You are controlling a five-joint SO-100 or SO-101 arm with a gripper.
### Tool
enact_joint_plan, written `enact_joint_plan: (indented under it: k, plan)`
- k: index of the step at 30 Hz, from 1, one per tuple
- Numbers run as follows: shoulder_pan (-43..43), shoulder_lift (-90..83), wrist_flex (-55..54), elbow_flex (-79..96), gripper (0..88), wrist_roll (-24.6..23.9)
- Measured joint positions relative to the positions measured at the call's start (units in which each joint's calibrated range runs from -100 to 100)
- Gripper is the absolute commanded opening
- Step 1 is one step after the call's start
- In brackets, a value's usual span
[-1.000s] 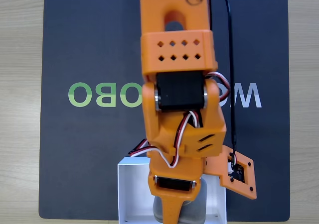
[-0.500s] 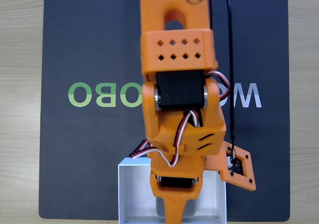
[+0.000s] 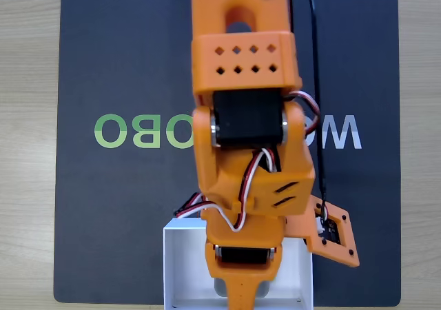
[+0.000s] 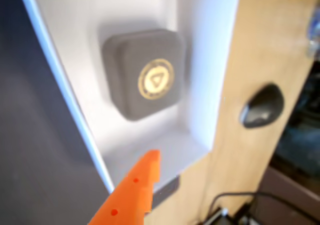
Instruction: Grab the usb to bin
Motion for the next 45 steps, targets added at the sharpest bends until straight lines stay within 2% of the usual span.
enact_joint_plan:
  k: [4, 10, 16, 31, 37, 45]
  plan:
    - [1.1, -8.0, 2.2, 0.0, 39.5, -0.1]
    - [1.9, -26.6, 8.0, 5.6, 19.4, -0.1]
    - [1.1, -48.0, 6.7, 21.9, 2.7, -0.1]
    - [1.3, -97.2, -24.2, 87.6, 1.0, 0.6]
    - [0.6, -119.0, -23.1, 110.6, 0.9, 2.8]
    - [-2.0, -141.6, -11.9, 131.7, 1.1, 3.0]
